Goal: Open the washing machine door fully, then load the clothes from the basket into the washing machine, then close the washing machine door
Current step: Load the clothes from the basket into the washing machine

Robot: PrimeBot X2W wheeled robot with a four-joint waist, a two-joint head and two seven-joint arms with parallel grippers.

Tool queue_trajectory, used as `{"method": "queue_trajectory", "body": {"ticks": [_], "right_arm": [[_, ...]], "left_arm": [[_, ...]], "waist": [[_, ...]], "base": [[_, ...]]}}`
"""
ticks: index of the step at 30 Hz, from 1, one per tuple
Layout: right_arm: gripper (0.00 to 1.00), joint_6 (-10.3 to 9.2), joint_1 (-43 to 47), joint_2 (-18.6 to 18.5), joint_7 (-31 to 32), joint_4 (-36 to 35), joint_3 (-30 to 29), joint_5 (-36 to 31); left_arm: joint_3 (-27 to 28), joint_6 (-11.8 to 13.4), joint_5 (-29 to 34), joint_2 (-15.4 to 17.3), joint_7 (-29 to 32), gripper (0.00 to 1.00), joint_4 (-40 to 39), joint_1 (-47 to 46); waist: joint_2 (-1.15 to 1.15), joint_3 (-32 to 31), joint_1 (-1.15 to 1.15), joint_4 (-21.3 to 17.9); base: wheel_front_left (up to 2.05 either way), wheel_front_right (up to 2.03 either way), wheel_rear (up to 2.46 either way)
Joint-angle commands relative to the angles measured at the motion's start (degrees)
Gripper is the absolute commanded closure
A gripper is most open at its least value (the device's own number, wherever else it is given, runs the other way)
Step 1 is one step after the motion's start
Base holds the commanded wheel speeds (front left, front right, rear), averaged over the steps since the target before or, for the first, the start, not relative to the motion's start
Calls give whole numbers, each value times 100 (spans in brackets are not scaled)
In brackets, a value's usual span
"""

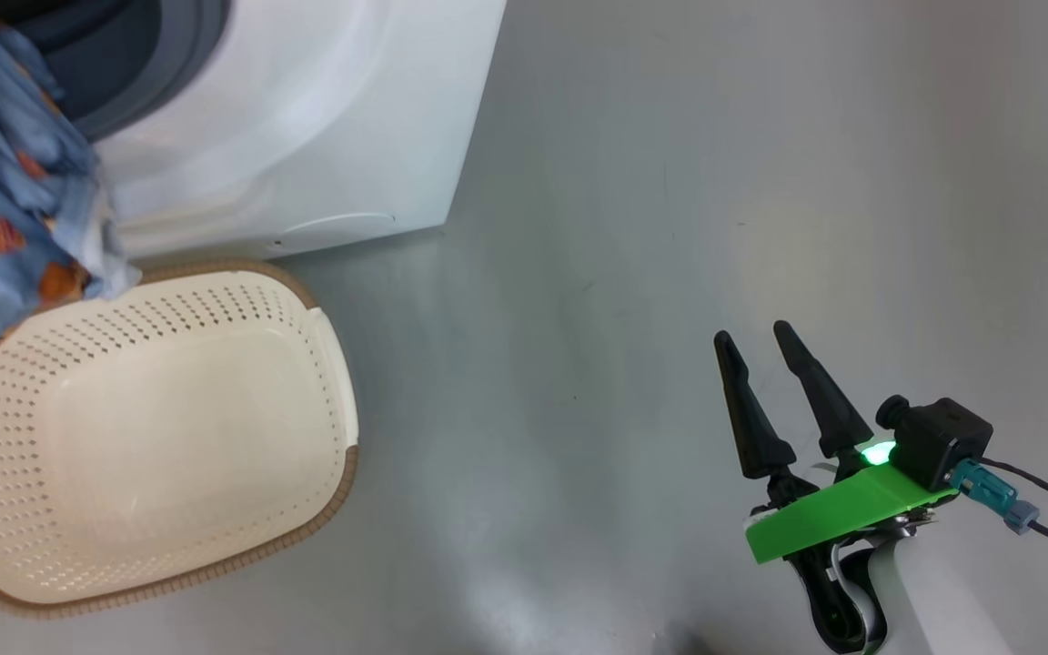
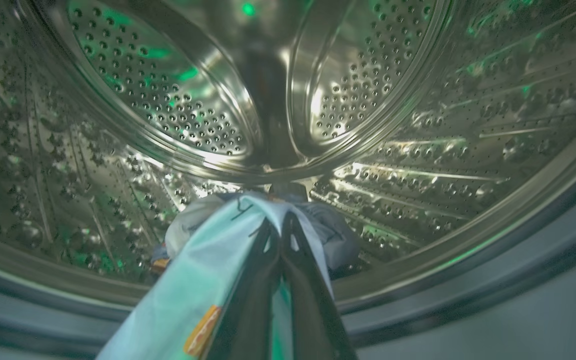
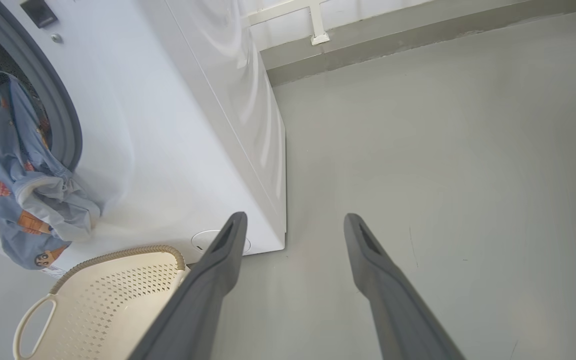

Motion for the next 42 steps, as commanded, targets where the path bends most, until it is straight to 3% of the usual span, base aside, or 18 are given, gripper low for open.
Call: {"method": "queue_trajectory", "body": {"ticks": [1,9,13,18,20,21,22,32,42], "right_arm": [[0,9,-39,12,-28,-147,122,39],[0,9,-164,12,-28,-214,137,82],[0,9,-179,12,-28,-222,130,86],[0,9,-185,12,-28,-205,147,96],[0,9,-181,12,-28,-198,146,100],[0,9,-178,12,-28,-195,146,101],[0,9,-176,12,-28,-193,148,103],[0,9,-182,13,-28,-170,145,73],[0,9,-190,13,-28,-165,71,-51]], "left_arm": [[43,3,-28,301,-74,100,-243,-170],[484,352,153,447,-99,100,-1998,105],[501,285,281,374,-99,100,-1888,350],[462,189,300,313,-100,98,-1199,336],[425,149,283,287,-100,54,-861,268],[401,133,287,283,-100,19,-747,217],[394,121,277,281,-100,0,-643,173],[354,33,140,216,-100,0,-225,36],[532,-5,-122,-40,-100,0,-835,559]], "waist": [[0,64,0,-7],[0,254,0,-27],[0,283,0,-23],[0,278,0,-21],[0,259,0,-13],[0,252,0,-8],[0,244,0,-2],[0,177,0,91],[0,112,0,318]], "base": [[0,0,0],[0,0,0],[0,0,0],[0,0,0],[0,0,0],[0,0,0],[0,0,0],[0,0,0],[0,0,0]]}}
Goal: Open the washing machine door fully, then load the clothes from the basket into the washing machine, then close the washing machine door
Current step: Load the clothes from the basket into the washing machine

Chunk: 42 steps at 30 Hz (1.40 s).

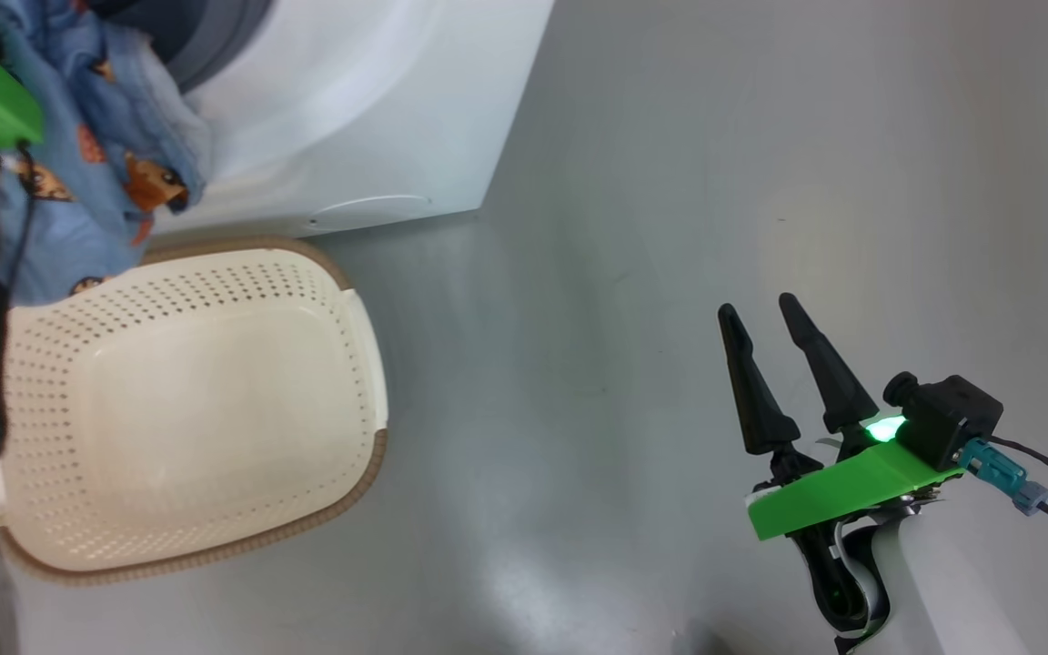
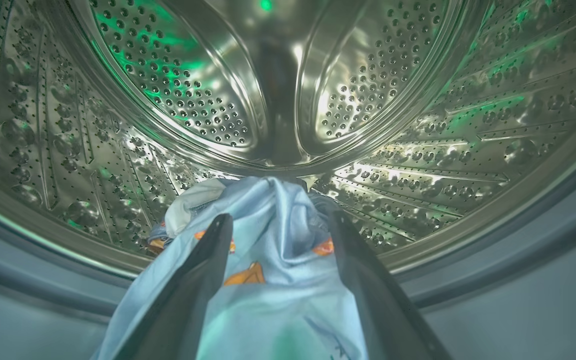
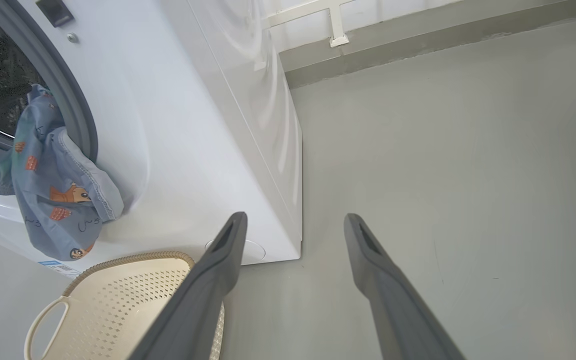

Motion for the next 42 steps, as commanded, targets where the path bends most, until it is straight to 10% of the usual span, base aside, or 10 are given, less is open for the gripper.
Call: {"method": "queue_trajectory", "body": {"ticks": [1,42], "right_arm": [[0,9,10,10,-27,-101,91,-73],[0,9,225,-90,-27,-234,-609,-570]], "left_arm": [[79,-9,-22,211,-30,0,-188,146],[850,-16,289,-698,-30,0,-4466,4926]], "waist": [[0,-20,0,54],[0,-312,0,824]], "base": [[0,0,0],[0,0,0]]}}
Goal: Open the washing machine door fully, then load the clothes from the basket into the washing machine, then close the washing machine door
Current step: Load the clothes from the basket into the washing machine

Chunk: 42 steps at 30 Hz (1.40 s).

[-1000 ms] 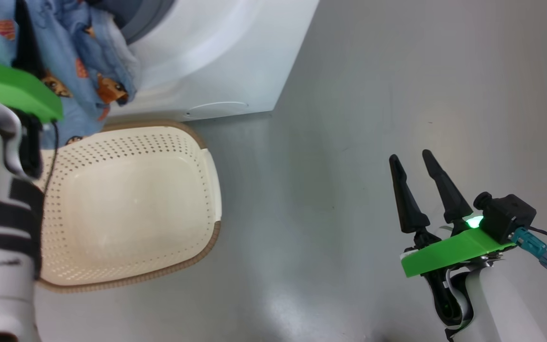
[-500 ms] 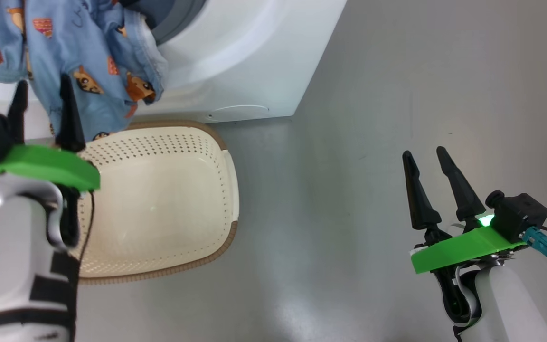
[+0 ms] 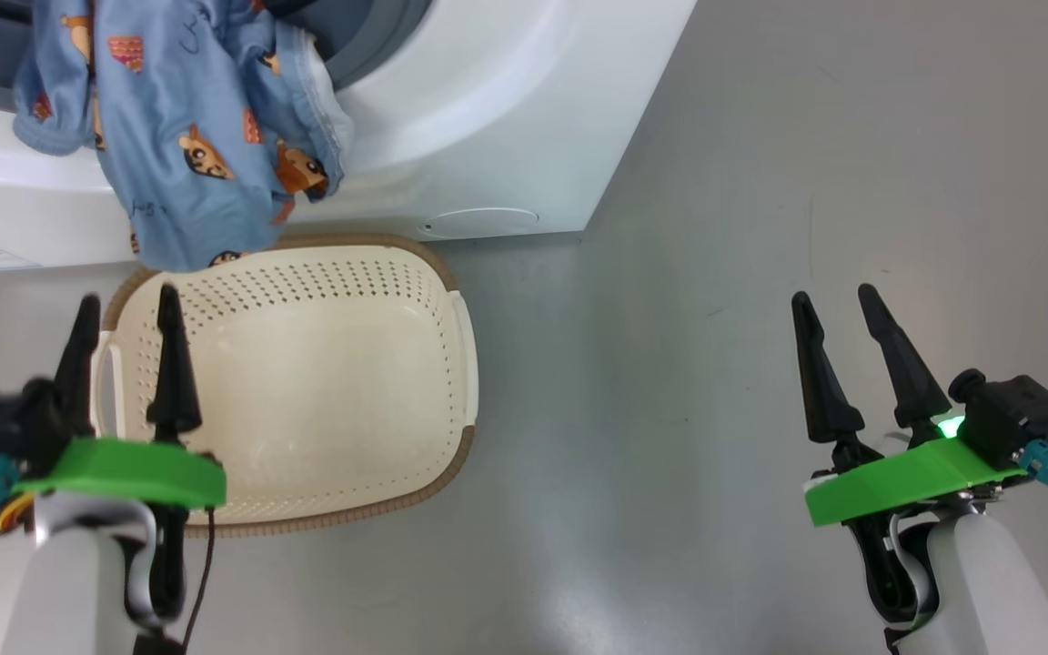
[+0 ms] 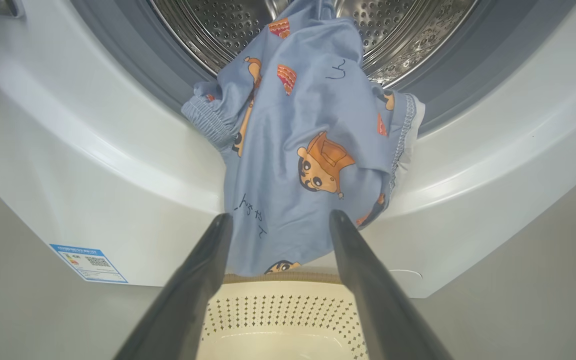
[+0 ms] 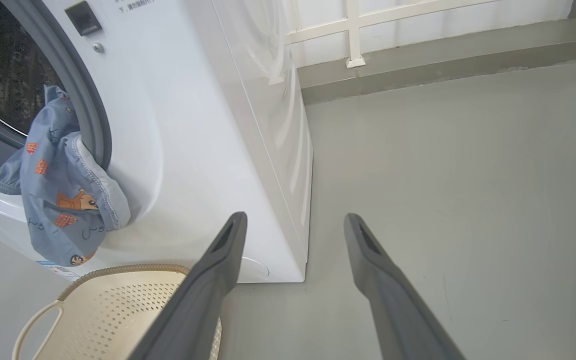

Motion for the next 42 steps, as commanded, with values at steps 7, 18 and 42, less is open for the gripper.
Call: {"method": "queue_trajectory", "body": {"ticks": [7,18,42], "right_arm": [[0,9,184,-46,-27,-134,112,-24],[0,9,159,-44,-27,-128,144,-26],[0,9,-3,1,-27,-135,302,-10]], "left_arm": [[363,-15,15,5,-30,0,-700,698],[362,-15,-14,-78,-30,0,-695,729],[-331,-15,-141,-1,-30,0,1340,-970]], "waist": [[0,-62,0,37],[0,-41,0,-5],[0,265,0,-137]], "base": [[0,0,0],[0,0,0],[0,0,0]]}}
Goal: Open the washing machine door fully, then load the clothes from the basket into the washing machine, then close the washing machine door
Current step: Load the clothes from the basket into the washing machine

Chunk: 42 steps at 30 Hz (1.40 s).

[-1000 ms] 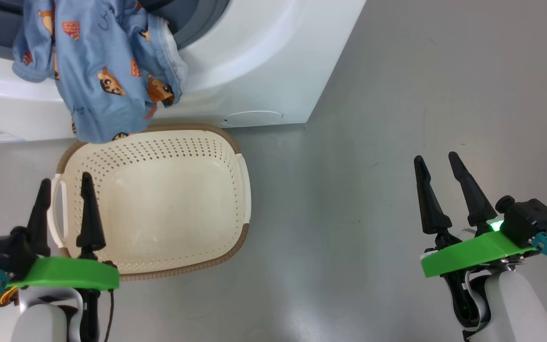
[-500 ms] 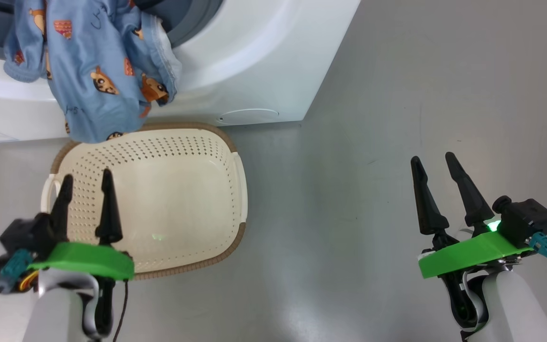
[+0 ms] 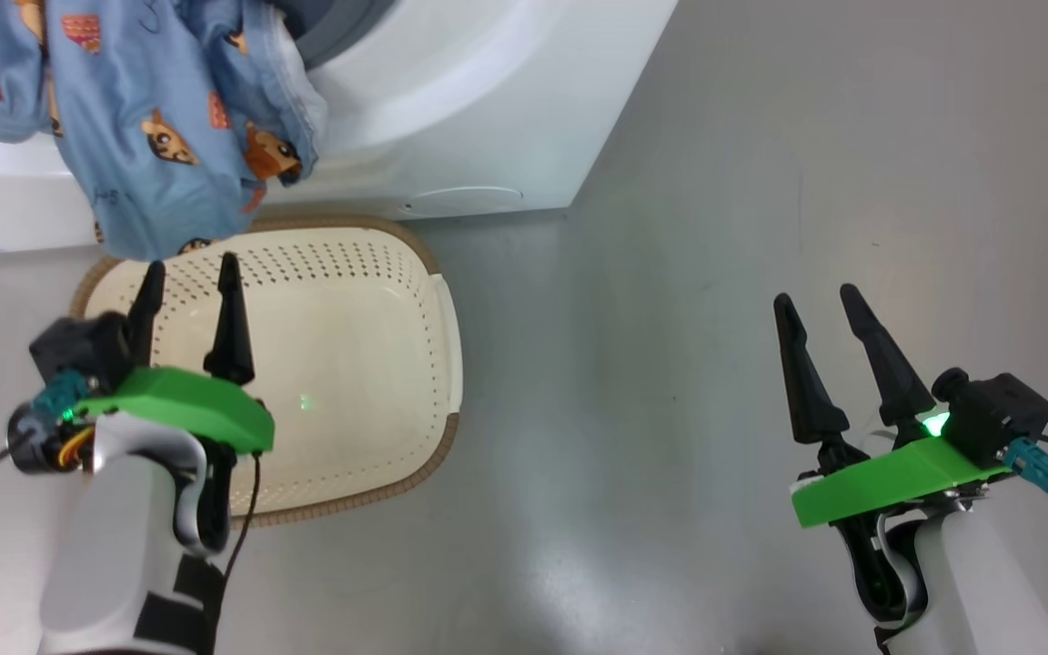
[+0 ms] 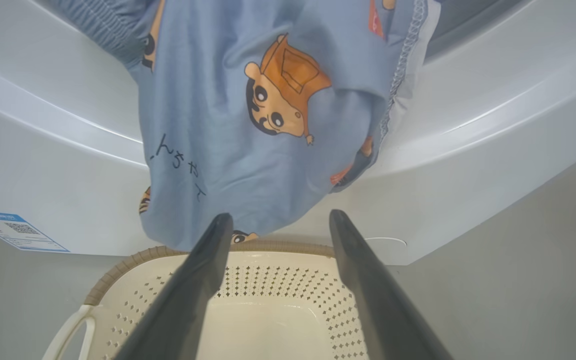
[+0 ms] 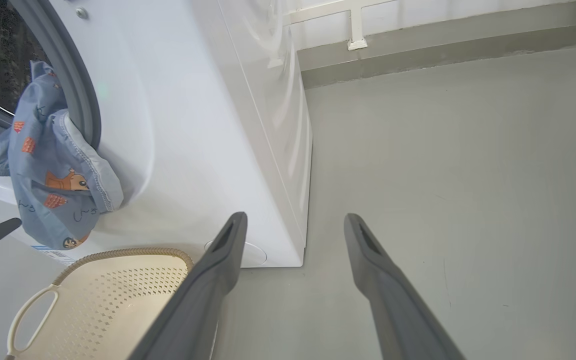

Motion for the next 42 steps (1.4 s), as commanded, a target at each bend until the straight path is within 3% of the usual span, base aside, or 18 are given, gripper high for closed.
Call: {"method": "queue_trajectory", "body": {"ticks": [1,17,25,33,34,35,36,37,39,42], "right_arm": [[0,9,-19,11,-27,-138,138,-5],[0,9,-194,58,-27,-156,243,12],[0,9,-232,74,-27,-177,265,15],[0,9,-240,84,-27,-189,284,21],[0,9,-243,84,-27,-188,291,21],[0,9,-248,85,-27,-185,299,21],[0,9,-248,85,-27,-185,299,21],[0,9,-254,86,-27,-182,305,23],[0,9,-258,87,-27,-175,312,25],[0,9,-246,89,-27,-176,301,24]], "left_arm": [[124,-15,-34,166,-30,0,-48,-70],[28,-15,-180,339,-30,0,1461,-1475],[570,142,-163,402,-30,0,1925,-1893],[861,69,-83,480,-30,0,2100,-2123],[868,52,-77,495,-30,5,2130,-2153],[870,37,-70,518,-30,34,2155,-2189],[870,37,-70,518,-30,34,2155,-2189],[862,22,-73,527,-30,59,2181,-2219],[810,1,-67,534,-30,100,2213,-2252],[681,-12,-153,509,-30,100,2198,-2277]], "waist": [[0,38,0,-28],[0,352,0,-233],[0,441,0,-287],[0,464,0,-312],[0,464,0,-318],[0,465,0,-326],[0,465,0,-326],[0,464,0,-334],[0,450,0,-347],[0,436,0,-347]], "base": [[0,0,0],[0,0,0],[0,0,0],[0,0,0],[0,0,0],[0,0,0],[0,0,0],[0,0,0],[0,0,0],[0,0,0]]}}
